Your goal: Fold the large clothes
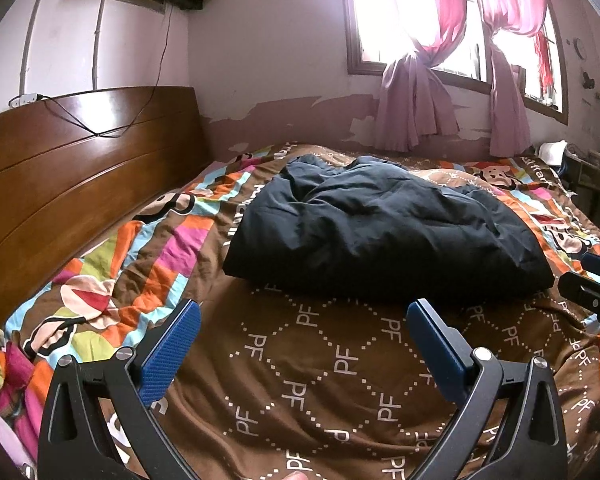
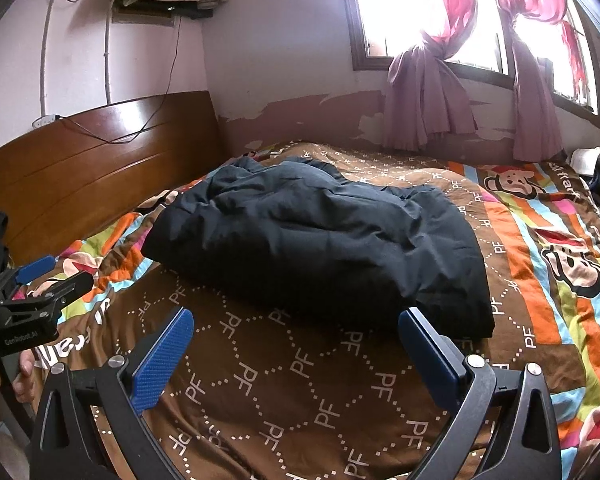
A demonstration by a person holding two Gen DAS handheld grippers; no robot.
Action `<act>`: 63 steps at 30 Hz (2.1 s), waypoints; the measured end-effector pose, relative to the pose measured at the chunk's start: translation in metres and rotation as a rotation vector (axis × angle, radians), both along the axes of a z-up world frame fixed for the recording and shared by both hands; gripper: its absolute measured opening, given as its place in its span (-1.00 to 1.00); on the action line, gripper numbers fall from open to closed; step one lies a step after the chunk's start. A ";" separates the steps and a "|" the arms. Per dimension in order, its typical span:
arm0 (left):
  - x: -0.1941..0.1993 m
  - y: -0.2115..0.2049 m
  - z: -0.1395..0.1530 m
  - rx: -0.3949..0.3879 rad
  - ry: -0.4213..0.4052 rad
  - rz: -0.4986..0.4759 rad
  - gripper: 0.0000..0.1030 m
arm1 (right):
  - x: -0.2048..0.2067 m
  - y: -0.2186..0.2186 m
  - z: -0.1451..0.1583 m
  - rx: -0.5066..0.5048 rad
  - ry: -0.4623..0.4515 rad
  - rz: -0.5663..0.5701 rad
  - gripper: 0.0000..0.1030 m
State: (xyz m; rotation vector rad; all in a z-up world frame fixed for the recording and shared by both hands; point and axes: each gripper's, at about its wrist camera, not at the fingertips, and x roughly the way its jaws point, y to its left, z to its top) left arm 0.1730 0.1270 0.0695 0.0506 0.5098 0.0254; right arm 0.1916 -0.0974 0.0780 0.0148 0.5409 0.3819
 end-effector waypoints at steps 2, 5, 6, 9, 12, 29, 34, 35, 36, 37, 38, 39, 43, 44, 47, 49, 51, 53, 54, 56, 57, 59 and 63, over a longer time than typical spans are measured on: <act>0.000 0.000 0.000 0.000 0.001 -0.001 0.97 | 0.000 0.000 0.000 0.001 0.001 -0.001 1.00; -0.001 -0.001 -0.001 0.001 0.001 -0.002 0.97 | 0.000 -0.001 0.000 0.002 0.000 -0.004 1.00; -0.002 -0.002 -0.001 0.003 0.001 -0.003 0.97 | 0.000 -0.001 0.001 0.003 0.000 -0.006 1.00; -0.002 -0.004 -0.002 0.004 0.003 -0.007 0.97 | 0.000 -0.001 0.000 0.004 0.000 -0.011 1.00; -0.002 -0.005 -0.002 0.001 0.007 -0.009 0.97 | 0.000 -0.002 0.001 0.004 0.001 -0.013 1.00; -0.002 -0.006 -0.002 0.000 0.009 -0.008 0.97 | 0.000 -0.002 0.001 0.006 0.001 -0.012 1.00; -0.002 -0.007 -0.002 0.000 0.009 -0.008 0.97 | 0.000 -0.003 0.001 0.005 0.000 -0.012 1.00; -0.002 -0.007 -0.002 -0.001 0.009 -0.007 0.97 | 0.000 -0.002 0.001 0.005 0.000 -0.012 1.00; -0.002 -0.007 -0.002 0.000 0.008 -0.007 0.97 | 0.000 -0.002 0.001 0.006 0.001 -0.013 1.00; -0.002 -0.007 -0.002 0.000 0.009 -0.007 0.97 | 0.000 -0.002 0.001 0.006 0.001 -0.013 1.00; -0.002 -0.007 -0.002 0.001 0.008 -0.006 0.97 | 0.000 -0.002 0.001 0.007 0.001 -0.013 1.00; -0.002 -0.007 -0.002 0.000 0.008 -0.007 0.97 | 0.000 -0.002 0.001 0.006 0.001 -0.013 1.00; -0.002 -0.007 -0.002 -0.001 0.009 -0.008 0.97 | 0.000 -0.003 0.001 0.006 0.000 -0.012 1.00; -0.002 -0.007 -0.002 0.000 0.009 -0.007 0.97 | 0.000 -0.002 0.001 0.006 0.000 -0.012 1.00; -0.002 -0.007 -0.002 0.000 0.009 -0.007 0.97 | 0.000 -0.003 0.001 0.007 0.002 -0.014 1.00; -0.003 -0.007 -0.002 -0.001 0.009 -0.007 0.97 | 0.000 -0.003 0.001 0.007 0.001 -0.013 1.00; -0.003 -0.007 -0.002 0.000 0.010 -0.006 0.97 | 0.000 -0.003 0.001 0.007 0.001 -0.014 1.00; -0.003 -0.007 -0.002 -0.001 0.008 -0.007 0.97 | 0.000 -0.003 0.001 0.007 0.001 -0.013 1.00; -0.003 -0.007 -0.002 0.000 0.009 -0.007 0.97 | 0.000 -0.003 0.001 0.007 0.001 -0.013 1.00; -0.003 -0.007 -0.002 0.000 0.009 -0.007 0.97 | 0.000 -0.003 0.001 0.007 0.003 -0.015 1.00; -0.003 -0.007 -0.002 0.000 0.009 -0.007 0.97 | 0.000 -0.003 0.001 0.008 0.002 -0.013 1.00; -0.003 -0.006 -0.002 0.000 0.009 -0.007 0.97 | 0.000 -0.003 0.001 0.007 0.001 -0.014 1.00; -0.003 -0.006 -0.002 -0.001 0.009 -0.008 0.97 | 0.000 -0.003 0.001 0.007 0.000 -0.013 1.00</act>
